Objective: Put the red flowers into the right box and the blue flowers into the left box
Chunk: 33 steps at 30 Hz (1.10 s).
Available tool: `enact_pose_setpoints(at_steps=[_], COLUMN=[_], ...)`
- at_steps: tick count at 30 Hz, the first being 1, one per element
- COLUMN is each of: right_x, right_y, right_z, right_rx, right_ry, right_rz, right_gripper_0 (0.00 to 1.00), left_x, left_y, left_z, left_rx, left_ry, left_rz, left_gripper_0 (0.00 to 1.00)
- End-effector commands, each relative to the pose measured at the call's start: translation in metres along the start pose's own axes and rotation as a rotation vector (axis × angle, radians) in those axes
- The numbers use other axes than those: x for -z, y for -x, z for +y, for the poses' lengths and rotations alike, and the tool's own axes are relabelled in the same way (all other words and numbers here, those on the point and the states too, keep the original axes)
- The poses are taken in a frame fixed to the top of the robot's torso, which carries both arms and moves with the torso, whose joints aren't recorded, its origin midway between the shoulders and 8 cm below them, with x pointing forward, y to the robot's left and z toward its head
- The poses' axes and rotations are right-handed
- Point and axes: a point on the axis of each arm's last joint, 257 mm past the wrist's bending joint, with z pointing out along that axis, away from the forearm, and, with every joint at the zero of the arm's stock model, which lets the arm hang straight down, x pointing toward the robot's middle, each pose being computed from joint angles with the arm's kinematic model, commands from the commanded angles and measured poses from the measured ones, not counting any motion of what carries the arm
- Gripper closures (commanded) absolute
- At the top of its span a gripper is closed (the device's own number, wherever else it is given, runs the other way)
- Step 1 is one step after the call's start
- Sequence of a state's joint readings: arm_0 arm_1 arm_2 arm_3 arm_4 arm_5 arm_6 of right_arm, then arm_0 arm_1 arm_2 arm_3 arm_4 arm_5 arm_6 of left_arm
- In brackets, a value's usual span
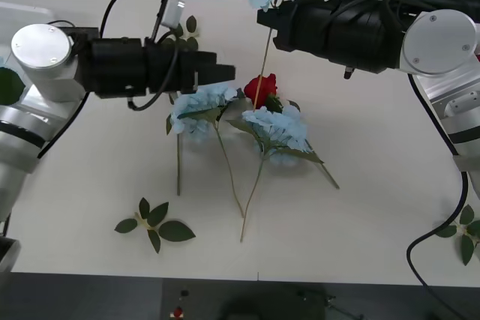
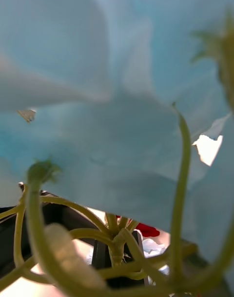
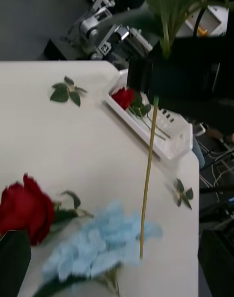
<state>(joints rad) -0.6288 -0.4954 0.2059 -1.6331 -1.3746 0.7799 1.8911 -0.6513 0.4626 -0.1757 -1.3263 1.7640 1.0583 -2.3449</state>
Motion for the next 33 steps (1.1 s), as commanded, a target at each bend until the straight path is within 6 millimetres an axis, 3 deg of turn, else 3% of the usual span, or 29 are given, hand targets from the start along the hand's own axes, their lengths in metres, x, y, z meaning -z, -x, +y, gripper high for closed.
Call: enact_pose_setpoints(at_steps=[1,3,4,6,7,18,30,31,32,33], right_x=[-0.002,-0.002,-0.002,-0.002,-0.003,-0.003,-0.003,-0.002,-0.002,-0.002], right_y=[0.033,0.036,0.036,0.035,0.036,0.038,0.038,0.037,0.037,0.035], right_z=[0.022,0.027,0.027,0.028,0.029,0.028,0.026,0.025,0.021,0.02], right_rx=[0.066,0.058,0.054,0.055,0.058,0.057,0.06,0.063,0.078,0.084], right_ry=[0.051,0.066,0.069,0.07,0.073,0.067,0.061,0.058,0.047,0.041], right_rz=[-0.065,-0.072,-0.075,-0.075,-0.077,-0.089,-0.085,-0.082,-0.078,-0.075], right_gripper_0=[1.0,1.0,1.0,1.0,1.0,1.0,1.0,0.78,0.49,0.39], left_x=[-0.047,-0.065,-0.071,-0.081,-0.083,-0.084,-0.066,-0.062,-0.056,-0.049], left_y=[0.035,0.04,0.041,0.041,0.039,0.036,0.039,0.039,0.039,0.04], left_z=[-0.014,-0.018,-0.019,-0.024,-0.024,-0.027,-0.012,-0.007,-0.001,0.005], left_rx=[-0.087,-0.104,-0.107,-0.107,-0.103,-0.086,-0.083,-0.088,-0.095,-0.099], left_ry=[0.033,0.05,0.058,0.059,0.06,0.05,0.077,0.087,0.102,0.115], left_rz=[-0.078,-0.092,-0.099,-0.102,-0.1,-0.095,-0.092,-0.087,-0.08,-0.076], left_gripper_0=[0.0,0.02,0.19,0.93,1.0,1.0,1.0,1.0,1.0,1.0])
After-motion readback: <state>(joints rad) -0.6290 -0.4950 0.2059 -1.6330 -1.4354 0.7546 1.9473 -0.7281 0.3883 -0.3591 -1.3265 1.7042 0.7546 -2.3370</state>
